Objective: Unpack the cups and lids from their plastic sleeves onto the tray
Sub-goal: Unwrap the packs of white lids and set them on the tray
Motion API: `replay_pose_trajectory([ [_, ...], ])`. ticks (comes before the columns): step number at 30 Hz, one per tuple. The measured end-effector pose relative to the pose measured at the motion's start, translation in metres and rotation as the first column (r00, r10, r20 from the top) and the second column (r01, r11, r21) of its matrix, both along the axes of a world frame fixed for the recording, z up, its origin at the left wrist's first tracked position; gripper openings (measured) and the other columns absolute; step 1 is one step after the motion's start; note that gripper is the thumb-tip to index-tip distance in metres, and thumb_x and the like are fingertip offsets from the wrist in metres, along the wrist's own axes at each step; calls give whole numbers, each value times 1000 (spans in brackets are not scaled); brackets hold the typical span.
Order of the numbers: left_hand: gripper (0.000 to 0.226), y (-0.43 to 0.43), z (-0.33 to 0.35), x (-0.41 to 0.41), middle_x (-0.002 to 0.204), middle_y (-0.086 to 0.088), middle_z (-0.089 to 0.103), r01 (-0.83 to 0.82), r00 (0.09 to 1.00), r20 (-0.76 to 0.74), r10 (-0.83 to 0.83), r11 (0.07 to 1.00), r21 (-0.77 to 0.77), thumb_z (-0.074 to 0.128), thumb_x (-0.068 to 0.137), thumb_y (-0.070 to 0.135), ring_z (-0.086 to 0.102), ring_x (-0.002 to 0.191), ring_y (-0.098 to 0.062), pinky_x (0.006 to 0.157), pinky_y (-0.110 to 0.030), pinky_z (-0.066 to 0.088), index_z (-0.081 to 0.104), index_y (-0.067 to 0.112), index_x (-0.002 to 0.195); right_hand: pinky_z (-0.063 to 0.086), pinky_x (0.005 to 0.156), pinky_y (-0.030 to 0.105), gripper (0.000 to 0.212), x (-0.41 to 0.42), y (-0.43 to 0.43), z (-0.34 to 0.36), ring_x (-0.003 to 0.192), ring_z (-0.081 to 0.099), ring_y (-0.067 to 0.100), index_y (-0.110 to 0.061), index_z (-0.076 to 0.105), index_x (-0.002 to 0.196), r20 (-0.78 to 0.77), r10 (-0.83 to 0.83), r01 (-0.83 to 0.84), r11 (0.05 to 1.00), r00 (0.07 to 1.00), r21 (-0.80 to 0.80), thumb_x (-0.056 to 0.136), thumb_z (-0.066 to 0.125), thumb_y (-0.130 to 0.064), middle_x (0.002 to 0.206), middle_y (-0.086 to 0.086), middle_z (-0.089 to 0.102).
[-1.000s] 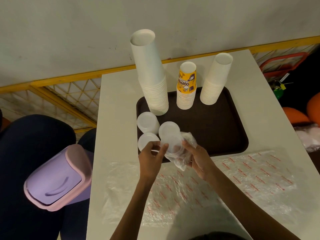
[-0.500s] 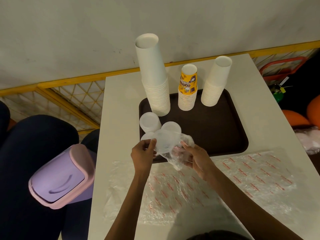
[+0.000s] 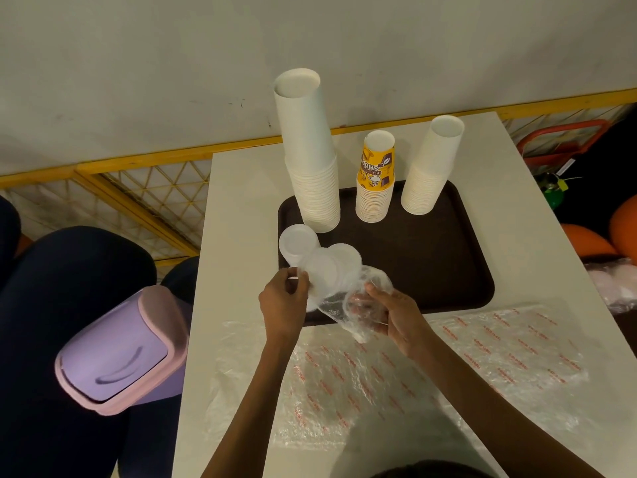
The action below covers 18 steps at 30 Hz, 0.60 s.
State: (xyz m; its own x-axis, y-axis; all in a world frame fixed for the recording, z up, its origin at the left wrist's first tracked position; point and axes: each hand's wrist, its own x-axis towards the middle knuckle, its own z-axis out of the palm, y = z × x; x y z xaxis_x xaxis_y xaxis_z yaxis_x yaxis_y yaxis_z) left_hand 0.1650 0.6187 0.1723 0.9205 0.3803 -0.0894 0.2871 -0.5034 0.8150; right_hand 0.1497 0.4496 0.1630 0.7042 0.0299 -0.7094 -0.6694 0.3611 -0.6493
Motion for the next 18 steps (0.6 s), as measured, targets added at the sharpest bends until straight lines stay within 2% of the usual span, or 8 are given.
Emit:
replay_pose_trajectory([
  [3,23,16,0,10,87,-11,71,-85,996,3,85,996,-3,59,93,22,68,75,-28,73,-34,56,69,2,98,52,57,26,23,1,-1,-1,87,68,20,-16,62,111,-8,-2,2,1000,1000,-7,90,60,-26,106,9,70],
  [5,23,28,-3,17,92,-13,71,-157,987,-25,156,988,-8,60,92,21,68,76,-30,79,-43,57,69,2,100,51,58,26,21,1,-1,-1,86,67,20,-17,62,109,-16,-1,1,1000,1000,-10,90,61,-25,107,10,69],
  [6,23,33,-5,20,94,-13,71,-178,983,-44,178,984,-1,59,93,21,68,78,-31,81,-42,56,70,2,101,51,58,26,21,1,-1,-1,85,67,20,-17,62,109,-19,0,0,1000,1000,-10,90,61,-25,107,10,69],
  [9,26,37,-10,21,93,-16,71,-178,974,-127,185,982,62,57,94,20,67,80,-29,79,-31,51,70,0,104,51,57,27,30,2,0,-1,85,67,20,-13,60,117,-18,3,-3,1000,1000,-1,89,61,-24,110,12,68],
  [13,31,28,-16,17,104,-12,70,-161,960,-211,185,979,125,60,92,22,64,93,-26,86,-33,47,63,4,118,52,56,27,35,1,-2,-2,85,68,20,-11,60,120,-5,12,-12,1000,1000,3,89,62,-25,111,13,68],
  [18,32,21,-24,16,96,-11,70,-161,949,-252,187,980,121,64,90,20,63,90,-26,77,-28,41,60,6,118,52,58,27,39,1,-6,-4,87,69,20,-11,59,123,2,30,-30,1000,1000,-8,88,63,-27,111,12,69],
])
